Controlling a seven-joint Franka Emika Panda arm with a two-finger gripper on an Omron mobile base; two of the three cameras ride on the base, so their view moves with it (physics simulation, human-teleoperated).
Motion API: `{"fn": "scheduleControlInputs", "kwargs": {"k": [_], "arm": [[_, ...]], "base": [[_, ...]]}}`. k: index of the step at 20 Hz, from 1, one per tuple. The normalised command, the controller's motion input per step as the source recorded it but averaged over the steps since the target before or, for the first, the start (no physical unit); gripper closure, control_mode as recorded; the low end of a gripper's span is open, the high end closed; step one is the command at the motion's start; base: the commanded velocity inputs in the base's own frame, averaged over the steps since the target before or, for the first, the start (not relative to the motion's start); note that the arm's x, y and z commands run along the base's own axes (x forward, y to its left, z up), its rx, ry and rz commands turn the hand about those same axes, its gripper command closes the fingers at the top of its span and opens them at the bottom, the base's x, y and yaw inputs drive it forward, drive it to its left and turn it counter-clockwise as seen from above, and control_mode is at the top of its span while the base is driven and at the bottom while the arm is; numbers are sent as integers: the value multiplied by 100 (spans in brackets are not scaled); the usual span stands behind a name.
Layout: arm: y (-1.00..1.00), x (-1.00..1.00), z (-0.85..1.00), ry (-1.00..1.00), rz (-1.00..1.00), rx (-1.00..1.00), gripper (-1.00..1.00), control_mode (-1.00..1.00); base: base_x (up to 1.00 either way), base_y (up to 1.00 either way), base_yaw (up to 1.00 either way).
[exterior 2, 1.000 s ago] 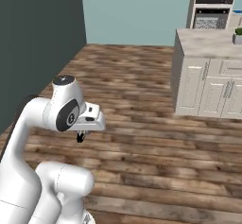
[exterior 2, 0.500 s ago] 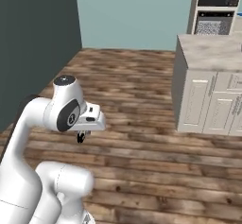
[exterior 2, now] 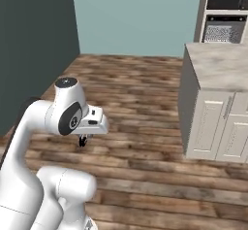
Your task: Pick up the tongs from the counter and place them near the plate next to the oven.
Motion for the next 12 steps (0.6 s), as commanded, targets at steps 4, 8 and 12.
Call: {"fn": "scheduleControlInputs", "kwargs": {"k": [4, 8, 12], "arm": [[0, 0, 0, 0, 0, 0, 100, 100], [0, 0, 0, 0, 0, 0, 100, 100], [0, 0, 0, 0, 0, 0, 100, 100]], "base": [[100, 37, 0], [100, 33, 0], [100, 27, 0]]}}
